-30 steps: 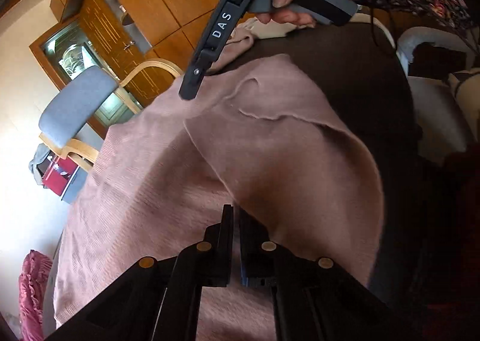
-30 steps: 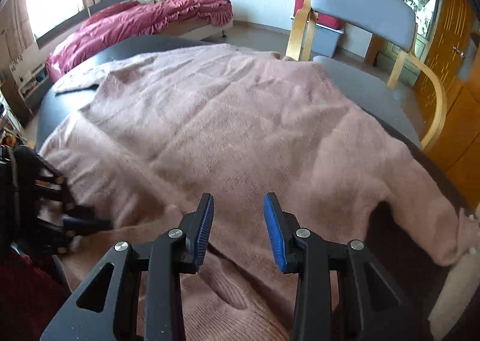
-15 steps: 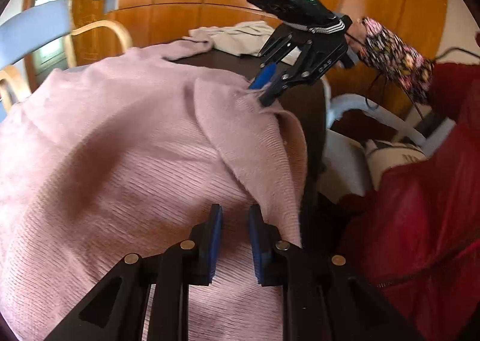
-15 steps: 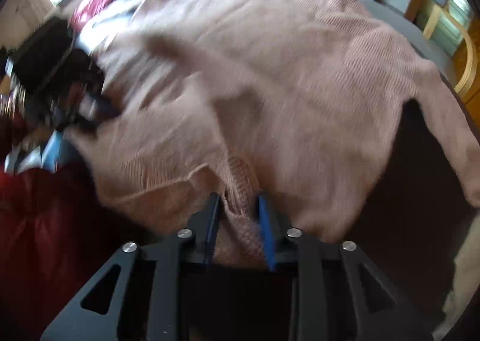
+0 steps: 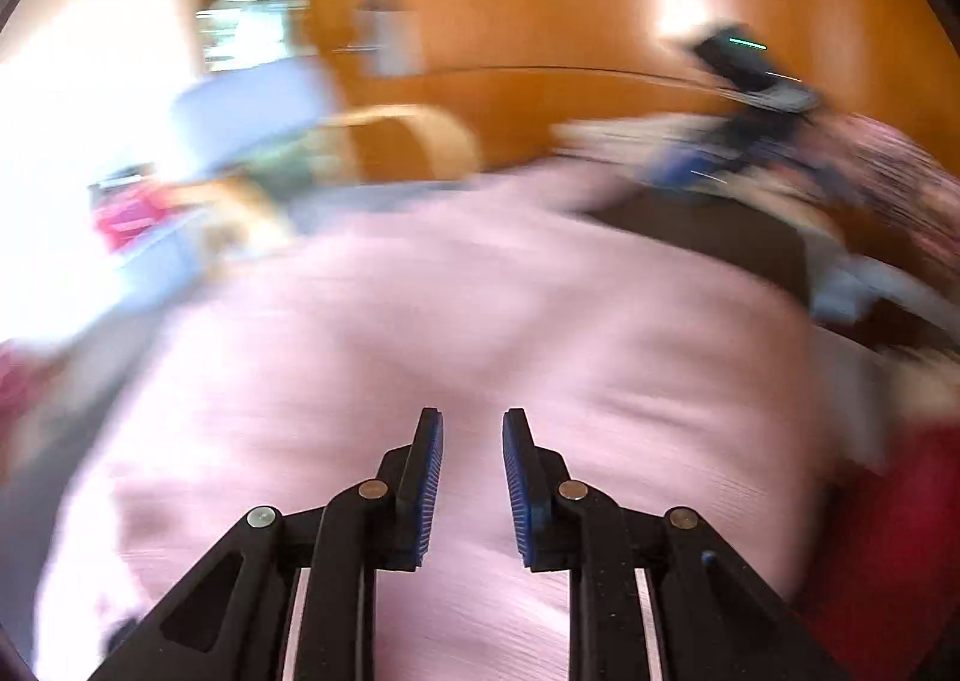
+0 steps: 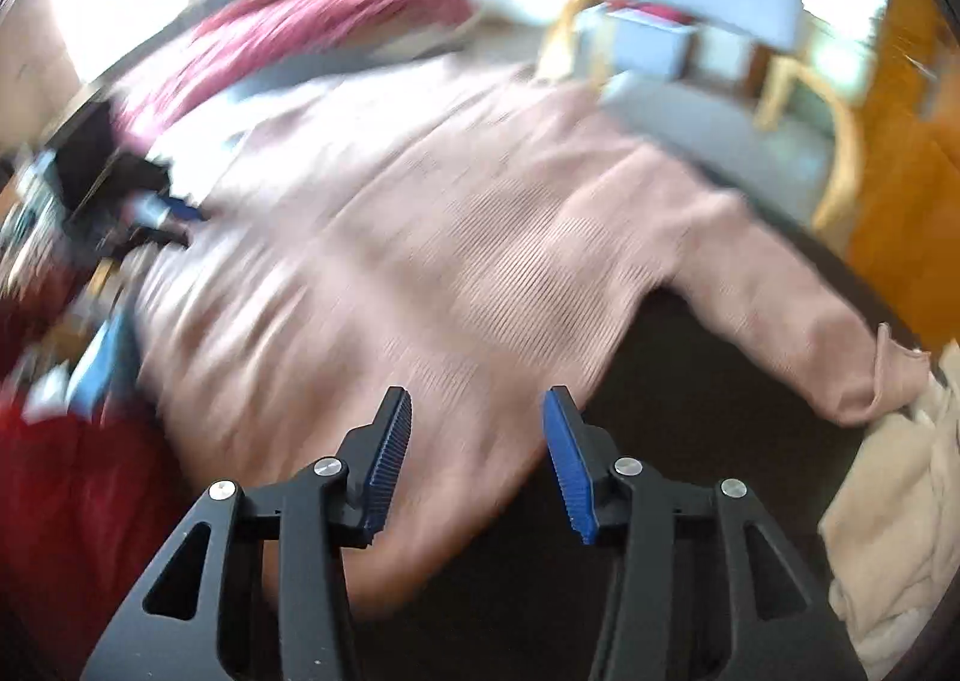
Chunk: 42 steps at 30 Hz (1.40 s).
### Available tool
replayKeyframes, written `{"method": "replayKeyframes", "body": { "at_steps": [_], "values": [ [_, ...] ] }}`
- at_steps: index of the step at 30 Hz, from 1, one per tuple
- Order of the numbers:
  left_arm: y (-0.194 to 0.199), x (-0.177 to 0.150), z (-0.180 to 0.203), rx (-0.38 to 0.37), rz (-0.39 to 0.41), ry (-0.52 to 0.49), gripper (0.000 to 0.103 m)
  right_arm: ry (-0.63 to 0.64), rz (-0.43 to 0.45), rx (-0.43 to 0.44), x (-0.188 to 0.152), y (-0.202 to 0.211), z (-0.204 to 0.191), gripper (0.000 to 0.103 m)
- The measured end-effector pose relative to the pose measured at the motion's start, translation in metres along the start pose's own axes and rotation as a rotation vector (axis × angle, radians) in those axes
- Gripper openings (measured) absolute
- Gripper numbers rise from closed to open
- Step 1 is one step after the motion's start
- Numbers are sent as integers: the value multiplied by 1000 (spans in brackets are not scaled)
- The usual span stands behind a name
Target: Fold clothes
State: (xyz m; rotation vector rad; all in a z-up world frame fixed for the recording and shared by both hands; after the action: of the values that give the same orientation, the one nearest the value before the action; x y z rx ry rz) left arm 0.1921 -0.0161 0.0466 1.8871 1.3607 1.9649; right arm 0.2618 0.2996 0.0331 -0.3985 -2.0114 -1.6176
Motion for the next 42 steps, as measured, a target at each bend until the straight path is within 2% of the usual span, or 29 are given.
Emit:
{"method": "replayKeyframes", "body": {
  "at_steps": [2, 4, 6, 9, 10, 11, 12, 14, 15, 19, 21, 23, 24, 26, 28, 29, 30, 31, 32, 36, 38, 42],
  "values": [
    [-26, 9, -31, 215, -35, 91, 20, -100, 15, -66, 27, -35, 7, 49],
    [-54, 13, -57, 386, -96, 155, 20, -91, 12, -158, 49, -73, 2, 49],
    [-85, 4, -82, 537, -209, 172, 20, -64, 11, -181, 70, -110, -5, 49],
    [-124, -25, -102, 639, -379, 115, 20, -30, 4, -191, 89, -148, -14, 49],
    [-128, -34, -103, 661, -388, 95, 20, -31, -1, -194, 91, -156, -15, 49],
    [-124, -40, -100, 687, -350, 62, 21, -40, -2, -197, 90, -162, -15, 49],
    [-120, -45, -95, 700, -356, 33, 21, -74, 5, -188, 86, -163, -11, 49],
    [-114, -54, -81, 725, -361, -29, 21, -179, 21, -103, 71, -155, -4, 49],
    [-109, -61, -71, 735, -359, -85, 19, -192, 20, -71, 63, -150, -6, 49],
    [-92, -72, -57, 675, -382, -190, 19, -112, -29, -19, 35, -131, -31, 49],
    [-89, -68, -66, 625, -418, -193, 19, -63, -65, -15, 32, -125, -43, 49],
    [-95, -48, -81, 611, -421, -116, 21, -28, -57, -22, 47, -117, -46, 50],
    [-100, -38, -89, 611, -419, -78, 21, -18, -9, -30, 60, -113, -45, 50],
    [-115, -19, -108, 660, -397, 4, 21, -16, 83, -52, 89, -107, -42, 50],
    [-133, -7, -134, 683, -393, 119, 21, -3, 134, -105, 121, -120, -37, 48],
    [-141, -7, -148, 677, -401, 191, 21, -1, 134, -142, 135, -131, -35, 43],
    [-150, -7, -163, 668, -410, 264, 21, -5, 124, -166, 145, -142, -32, 26],
    [-160, -10, -175, 654, -423, 335, 21, -23, 112, -160, 152, -153, -28, 21],
    [-164, -13, -181, 660, -412, 368, 21, -51, 99, -137, 159, -166, -23, 21],
    [-172, -22, -186, 758, -353, 301, 26, -87, 63, -183, 168, -207, -3, 21],
    [-174, -22, -183, 807, -370, 287, 27, -120, 115, -205, 171, -212, 7, 19],
    [-178, -24, -178, 905, -403, 258, 28, -246, 175, -183, 171, -211, 30, 18]
  ]
}}
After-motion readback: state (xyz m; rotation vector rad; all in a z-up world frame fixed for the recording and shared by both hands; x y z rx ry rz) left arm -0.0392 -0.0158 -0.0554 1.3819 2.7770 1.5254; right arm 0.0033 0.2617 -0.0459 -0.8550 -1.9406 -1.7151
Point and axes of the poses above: each gripper's, at about its wrist camera, not at the fingertips, and y roughly against the way its jaws point, z to its right, x to its top, the point moved 1 cm from there along -y, roughly the way its jaws point, and after that the axes turned 3 degrees about x, right-handed, at the moved point
